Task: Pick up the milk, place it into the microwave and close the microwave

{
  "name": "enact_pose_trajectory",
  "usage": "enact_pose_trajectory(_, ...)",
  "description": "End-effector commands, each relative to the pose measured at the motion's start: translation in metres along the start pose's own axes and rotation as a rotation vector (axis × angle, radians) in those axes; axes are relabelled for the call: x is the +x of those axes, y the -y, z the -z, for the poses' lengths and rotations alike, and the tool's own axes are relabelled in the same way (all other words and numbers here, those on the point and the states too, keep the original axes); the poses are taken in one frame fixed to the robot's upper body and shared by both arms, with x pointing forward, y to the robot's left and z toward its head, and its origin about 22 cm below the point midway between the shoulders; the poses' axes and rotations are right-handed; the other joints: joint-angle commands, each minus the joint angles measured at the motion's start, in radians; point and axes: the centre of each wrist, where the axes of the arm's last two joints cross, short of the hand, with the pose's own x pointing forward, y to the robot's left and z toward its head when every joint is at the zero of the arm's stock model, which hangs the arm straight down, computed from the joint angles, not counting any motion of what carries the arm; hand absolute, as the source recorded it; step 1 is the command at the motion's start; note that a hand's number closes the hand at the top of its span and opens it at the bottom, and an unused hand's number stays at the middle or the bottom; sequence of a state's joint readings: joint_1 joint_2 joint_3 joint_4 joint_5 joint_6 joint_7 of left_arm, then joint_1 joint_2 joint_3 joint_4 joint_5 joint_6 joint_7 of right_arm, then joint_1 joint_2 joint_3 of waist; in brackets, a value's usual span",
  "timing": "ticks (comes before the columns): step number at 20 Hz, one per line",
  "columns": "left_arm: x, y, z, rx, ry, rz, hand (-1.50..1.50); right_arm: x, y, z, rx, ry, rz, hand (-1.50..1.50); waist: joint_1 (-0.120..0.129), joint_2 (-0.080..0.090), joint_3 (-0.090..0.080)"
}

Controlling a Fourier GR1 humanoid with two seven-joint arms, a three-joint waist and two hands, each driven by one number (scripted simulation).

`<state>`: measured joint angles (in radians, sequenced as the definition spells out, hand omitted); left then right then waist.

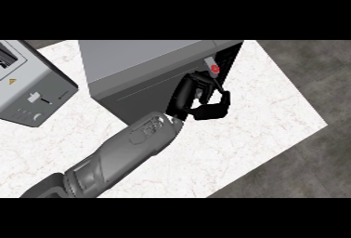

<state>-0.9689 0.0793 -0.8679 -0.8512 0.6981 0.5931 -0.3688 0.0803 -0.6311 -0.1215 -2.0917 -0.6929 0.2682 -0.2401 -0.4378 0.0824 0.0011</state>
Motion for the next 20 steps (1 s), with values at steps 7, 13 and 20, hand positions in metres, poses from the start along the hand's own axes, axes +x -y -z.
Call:
enact_pose_trajectory(7, 0.026, 0.031, 0.017, -0.058, 0.042, -0.033, 1.5, 0.006, 0.007, 0.006, 0.01, 0.002, 0.019, -1.5, -0.029, 0.013, 0.002)
enact_pose_trajectory(13, 0.003, 0.006, 0.021, 0.267, -0.122, -0.044, 1.5, 0.014, 0.015, 0.007, -0.02, 0.022, 0.009, -1.5, 0.035, 0.003, 0.001)
enact_pose_trajectory(20, -0.017, -0.009, 0.017, 0.249, -0.156, -0.005, 1.5, 0.027, 0.024, 0.005, -0.08, 0.053, -0.032, -1.5, 0.085, 0.003, -0.001)
